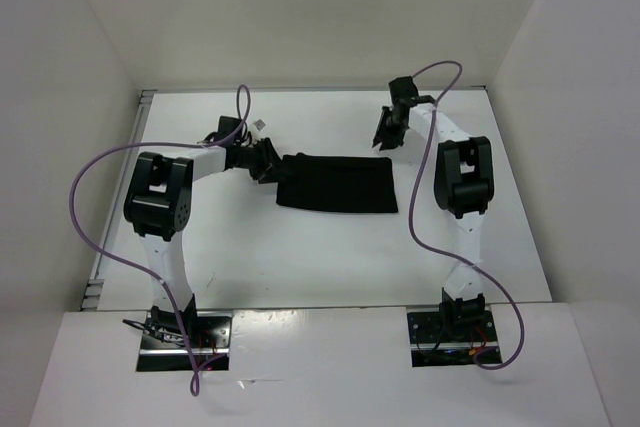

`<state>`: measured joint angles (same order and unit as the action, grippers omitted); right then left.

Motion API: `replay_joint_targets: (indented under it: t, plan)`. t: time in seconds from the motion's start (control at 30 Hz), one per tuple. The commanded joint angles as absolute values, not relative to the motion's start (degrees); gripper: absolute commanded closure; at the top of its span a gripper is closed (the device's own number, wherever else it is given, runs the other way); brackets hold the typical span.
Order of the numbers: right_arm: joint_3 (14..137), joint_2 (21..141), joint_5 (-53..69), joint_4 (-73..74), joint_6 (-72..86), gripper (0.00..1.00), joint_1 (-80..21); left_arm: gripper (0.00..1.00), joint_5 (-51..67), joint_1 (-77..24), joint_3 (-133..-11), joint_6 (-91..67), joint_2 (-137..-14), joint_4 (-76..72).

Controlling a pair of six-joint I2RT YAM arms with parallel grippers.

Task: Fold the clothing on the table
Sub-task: Fold the skirt

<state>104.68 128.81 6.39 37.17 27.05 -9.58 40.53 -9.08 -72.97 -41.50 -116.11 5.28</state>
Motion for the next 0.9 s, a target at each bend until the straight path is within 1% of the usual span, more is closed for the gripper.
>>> replay_joint_targets:
  t: [0.0, 0.13, 0.23, 0.47, 0.53, 0.57, 0.6, 0.67, 0.7, 0.87]
  plan:
    - [111.5, 126.0, 5.0, 38.8, 25.4, 0.68, -9.1, 0.56, 41.0, -9.1, -71.5, -38.8, -115.4, 5.0]
    - [110.8, 121.1, 6.3, 41.3, 25.4, 0.66, -9.1, 0.56, 41.0, -9.1, -69.5, -38.2, -114.4, 5.0]
    - [104.6, 114.6, 6.3, 41.3, 25.4, 0.65, -9.1, 0.56, 40.3, -9.1, -68.4, -37.6, -113.3, 6.1]
    - [97.6, 110.4, 7.4, 40.3, 25.4, 0.64, -9.1, 0.56, 40.3, -9.1, -67.2, -36.6, -112.8, 7.5]
    - [96.2, 110.4, 7.4, 40.3, 26.0, 0.64, -9.1, 0.63, 42.8, -9.1, -66.7, -36.6, -112.8, 6.9]
    - [94.7, 109.9, 7.4, 39.7, 26.6, 0.64, -9.1, 0.8, 43.6, -9.1, -66.7, -36.6, -112.8, 6.9]
    - [94.0, 109.9, 5.9, 39.7, 27.2, 0.64, -9.1, 0.87, 44.2, -9.1, -66.7, -37.3, -112.8, 6.2]
    - [91.9, 109.9, 3.3, 39.7, 29.1, 0.64, -9.1, 0.97, 45.5, -9.1, -66.7, -37.9, -112.8, 5.5]
    - [91.3, 109.9, 0.8, 39.7, 29.9, 0.65, -9.1, 1.0, 45.5, -9.1, -66.7, -37.9, -112.8, 5.5]
    - [88.6, 111.0, -0.7, 38.2, 33.0, 0.72, -7.2, 1.0, 46.1, -9.1, -66.7, -37.4, -112.8, 6.6]
